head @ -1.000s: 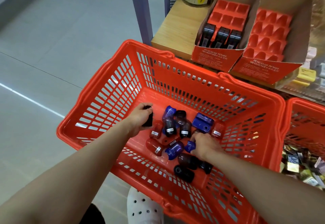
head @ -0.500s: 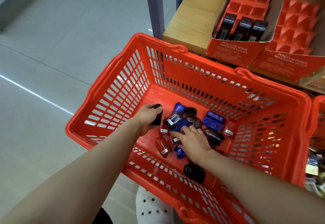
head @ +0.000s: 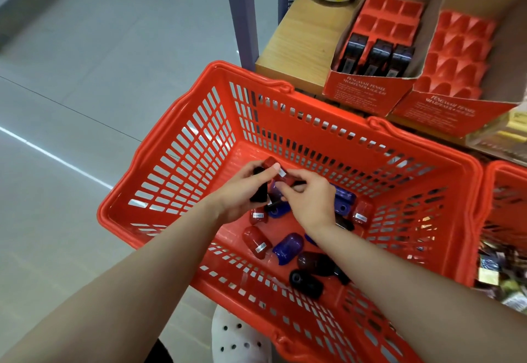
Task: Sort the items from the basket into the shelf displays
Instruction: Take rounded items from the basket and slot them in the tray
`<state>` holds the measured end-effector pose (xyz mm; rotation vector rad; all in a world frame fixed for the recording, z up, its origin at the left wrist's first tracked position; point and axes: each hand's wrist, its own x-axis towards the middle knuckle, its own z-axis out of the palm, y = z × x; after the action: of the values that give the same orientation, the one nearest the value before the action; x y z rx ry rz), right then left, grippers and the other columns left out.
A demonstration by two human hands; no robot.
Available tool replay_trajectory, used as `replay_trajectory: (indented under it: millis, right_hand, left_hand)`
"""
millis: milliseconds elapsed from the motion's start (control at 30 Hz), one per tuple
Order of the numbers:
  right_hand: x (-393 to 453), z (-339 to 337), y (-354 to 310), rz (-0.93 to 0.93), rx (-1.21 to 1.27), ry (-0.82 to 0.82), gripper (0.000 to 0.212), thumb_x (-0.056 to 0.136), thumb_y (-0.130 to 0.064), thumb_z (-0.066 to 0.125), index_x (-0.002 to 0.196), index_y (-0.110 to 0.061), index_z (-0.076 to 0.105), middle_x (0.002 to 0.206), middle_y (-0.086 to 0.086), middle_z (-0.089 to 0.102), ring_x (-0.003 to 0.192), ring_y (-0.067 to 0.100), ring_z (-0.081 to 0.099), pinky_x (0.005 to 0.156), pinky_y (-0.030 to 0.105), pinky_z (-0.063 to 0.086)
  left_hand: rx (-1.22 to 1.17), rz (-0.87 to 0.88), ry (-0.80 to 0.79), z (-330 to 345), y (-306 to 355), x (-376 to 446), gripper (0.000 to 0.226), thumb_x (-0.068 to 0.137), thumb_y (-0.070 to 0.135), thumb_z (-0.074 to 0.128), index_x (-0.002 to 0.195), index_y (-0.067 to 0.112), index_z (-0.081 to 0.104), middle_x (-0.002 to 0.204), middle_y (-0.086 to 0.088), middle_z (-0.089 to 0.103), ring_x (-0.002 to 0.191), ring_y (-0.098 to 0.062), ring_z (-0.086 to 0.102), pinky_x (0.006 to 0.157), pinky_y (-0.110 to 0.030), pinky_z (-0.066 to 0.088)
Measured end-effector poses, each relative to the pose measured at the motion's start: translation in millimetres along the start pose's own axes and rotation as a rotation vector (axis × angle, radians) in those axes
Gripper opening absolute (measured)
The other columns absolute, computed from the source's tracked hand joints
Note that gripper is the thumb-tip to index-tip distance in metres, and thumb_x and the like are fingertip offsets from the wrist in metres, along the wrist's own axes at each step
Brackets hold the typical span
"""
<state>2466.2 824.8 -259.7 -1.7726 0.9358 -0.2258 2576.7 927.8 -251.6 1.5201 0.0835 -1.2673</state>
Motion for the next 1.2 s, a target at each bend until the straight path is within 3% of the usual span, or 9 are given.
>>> replay_trajectory:
  millis: [133, 233, 333, 433, 533, 700, 800, 967, 1200]
  right_hand:
    - [-2, 6, -9, -0.022, 0.079, -0.135, 0.043, 0.086, -0.010, 0.070, 0.127, -0.022, 0.065, 0.112, -0.002, 0.070, 0.082, -0.003, 0.067, 0.080, 0.015, 0.054]
    - [2, -6, -3, -0.087, 0.016, -0.124, 0.033, 0.089, -0.006, 0.060, 0.113, -0.026, 0.071, 0.104, -0.010, 0.071, 0.083, -0.004, 0.067, 0.082, 0.020, 0.056]
    - [5, -18, 18, -0.178, -0.455, -0.282, 0.031, 0.090, -0.006, 0.053, 0.106, -0.024, 0.073, 0.110, -0.006, 0.071, 0.087, 0.004, 0.064, 0.085, 0.025, 0.052]
    - [4, -11, 44, -0.374, -0.917, -0.611, 0.051, 0.090, -0.006, 0.052, 0.138, -0.023, 0.054, 0.146, -0.004, 0.049, 0.135, 0.015, 0.040, 0.111, 0.034, 0.031]
    - [12, 2, 55, -0.514, -1.095, -0.569, 0.069, 0.089, -0.008, 0.057, 0.152, -0.021, 0.030, 0.159, -0.001, 0.026, 0.146, 0.018, 0.021, 0.113, 0.038, 0.022]
    - [21, 13, 64, -0.568, -1.283, -0.472, 0.058, 0.086, -0.015, 0.065, 0.139, -0.019, 0.043, 0.139, 0.001, 0.046, 0.131, 0.025, 0.038, 0.102, 0.037, 0.030]
    - [17, 11, 66, -0.430, -1.092, -0.411, 0.044, 0.087, -0.020, 0.068, 0.129, -0.018, 0.053, 0.129, 0.000, 0.054, 0.124, 0.022, 0.044, 0.102, 0.034, 0.034]
    - [9, -32, 9, 0.075, -0.142, -0.317, 0.043, 0.087, -0.013, 0.073, 0.127, -0.017, 0.055, 0.117, 0.003, 0.066, 0.102, 0.015, 0.064, 0.098, 0.035, 0.051]
    - [-53, -133, -116, -0.031, 0.268, -0.451, 0.057, 0.089, 0.004, 0.064, 0.136, -0.025, 0.050, 0.114, 0.022, 0.064, 0.090, 0.025, 0.068, 0.083, 0.039, 0.060]
  left_hand:
    - [-0.094, 0.104, 0.053, 2, 2, 1, 0.034, 0.092, 0.034, 0.068, 0.122, 0.019, 0.059, 0.118, -0.012, 0.068, 0.109, -0.026, 0.069, 0.093, -0.046, 0.056]
    - [-0.183, 0.101, 0.080, -6, 5, 0, 0.031, 0.092, 0.031, 0.069, 0.120, 0.019, 0.062, 0.117, -0.010, 0.068, 0.106, -0.024, 0.068, 0.085, -0.045, 0.059]
    - [-0.246, 0.084, 0.134, -14, 6, 0, 0.032, 0.091, 0.028, 0.070, 0.121, 0.021, 0.064, 0.113, -0.007, 0.065, 0.100, -0.021, 0.063, 0.075, -0.039, 0.060]
    - [-0.210, 0.069, 0.121, -16, 5, 2, 0.033, 0.090, 0.029, 0.072, 0.120, 0.020, 0.064, 0.116, -0.008, 0.063, 0.099, -0.021, 0.062, 0.076, -0.037, 0.059]
    - [-0.141, 0.064, 0.110, -17, 1, 7, 0.031, 0.089, 0.033, 0.073, 0.116, 0.022, 0.064, 0.107, -0.007, 0.063, 0.092, -0.020, 0.064, 0.080, -0.035, 0.057]
    - [-0.082, 0.071, 0.097, -23, -1, 11, 0.031, 0.085, 0.031, 0.077, 0.112, 0.022, 0.067, 0.101, -0.006, 0.070, 0.088, -0.017, 0.068, 0.070, -0.030, 0.053]
    - [-0.052, 0.078, 0.084, -23, 1, 8, 0.034, 0.083, 0.030, 0.079, 0.114, 0.023, 0.067, 0.101, -0.003, 0.072, 0.090, -0.017, 0.071, 0.073, -0.033, 0.054]
    - [0.019, 0.103, 0.065, -16, 21, -20, 0.024, 0.084, 0.029, 0.077, 0.105, 0.025, 0.066, 0.094, -0.002, 0.074, 0.089, -0.017, 0.070, 0.068, -0.029, 0.055]
    - [0.223, 0.196, -0.197, 32, 90, -121, 0.046, 0.061, 0.042, 0.087, 0.104, 0.038, 0.071, 0.098, 0.002, 0.074, 0.090, -0.018, 0.071, 0.079, -0.037, 0.054]
